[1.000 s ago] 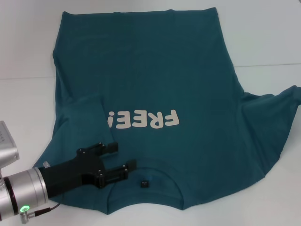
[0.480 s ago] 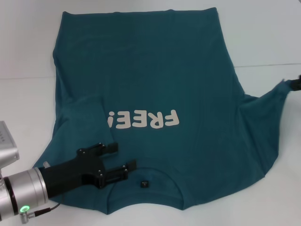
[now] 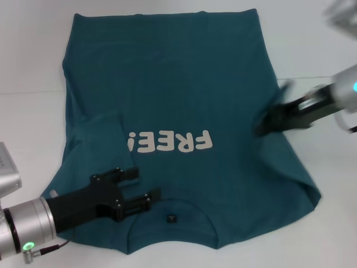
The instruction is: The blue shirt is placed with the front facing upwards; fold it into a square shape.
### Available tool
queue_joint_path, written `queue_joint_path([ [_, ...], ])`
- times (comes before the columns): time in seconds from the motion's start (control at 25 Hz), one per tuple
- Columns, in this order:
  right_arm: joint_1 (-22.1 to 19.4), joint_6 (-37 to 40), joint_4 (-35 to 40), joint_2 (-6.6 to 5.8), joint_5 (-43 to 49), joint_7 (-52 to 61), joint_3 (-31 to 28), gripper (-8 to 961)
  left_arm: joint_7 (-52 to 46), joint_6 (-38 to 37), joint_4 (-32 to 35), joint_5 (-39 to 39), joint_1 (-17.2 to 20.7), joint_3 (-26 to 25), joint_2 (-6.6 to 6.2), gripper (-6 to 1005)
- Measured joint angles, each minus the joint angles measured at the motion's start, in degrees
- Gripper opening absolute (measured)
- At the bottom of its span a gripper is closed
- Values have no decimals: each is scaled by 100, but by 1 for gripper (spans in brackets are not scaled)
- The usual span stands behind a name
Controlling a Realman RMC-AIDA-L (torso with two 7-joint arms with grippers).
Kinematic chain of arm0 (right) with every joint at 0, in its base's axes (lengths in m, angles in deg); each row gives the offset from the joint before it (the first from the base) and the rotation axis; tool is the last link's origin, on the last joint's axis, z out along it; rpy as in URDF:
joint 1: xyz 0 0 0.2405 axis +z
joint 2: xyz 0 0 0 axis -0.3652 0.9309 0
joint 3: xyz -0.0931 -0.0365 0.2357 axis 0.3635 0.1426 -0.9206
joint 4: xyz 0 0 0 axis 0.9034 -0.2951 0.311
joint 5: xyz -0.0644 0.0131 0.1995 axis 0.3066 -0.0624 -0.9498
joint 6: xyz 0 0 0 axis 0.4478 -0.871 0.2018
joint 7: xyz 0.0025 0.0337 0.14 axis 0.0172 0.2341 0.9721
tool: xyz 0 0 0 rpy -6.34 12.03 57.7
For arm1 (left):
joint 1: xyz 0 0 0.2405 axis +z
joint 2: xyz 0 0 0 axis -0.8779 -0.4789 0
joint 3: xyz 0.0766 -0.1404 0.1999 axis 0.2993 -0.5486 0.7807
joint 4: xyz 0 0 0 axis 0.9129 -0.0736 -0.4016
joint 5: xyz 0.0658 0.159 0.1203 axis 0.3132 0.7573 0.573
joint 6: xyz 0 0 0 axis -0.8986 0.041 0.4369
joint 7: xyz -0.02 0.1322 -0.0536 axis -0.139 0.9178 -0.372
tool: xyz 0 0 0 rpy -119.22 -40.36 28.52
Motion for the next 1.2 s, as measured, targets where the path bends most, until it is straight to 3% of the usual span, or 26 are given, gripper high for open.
queue_joint_path([
  [0.2, 415, -34, -201, 439, 433, 35, 496, 1, 0, -8, 7, -16, 41, -10, -13, 820],
  [0.36, 507, -144, -208, 606, 888, 116, 578, 1, 0, -17, 8, -18, 64, -15, -19, 820],
  [0.48, 433, -208, -209, 603, 968, 130, 552, 1, 0, -12, 8, -18, 68, -17, -18, 820],
  [0.96, 35, -150, -183, 365, 416, 32, 253, 2, 0, 29, 8, 22, 5, -17, -1, 820],
  [1.2, 33, -54, -224, 345, 261, -98, 251, 25, 0, 16, 8, 25, -1, -17, 0, 820],
])
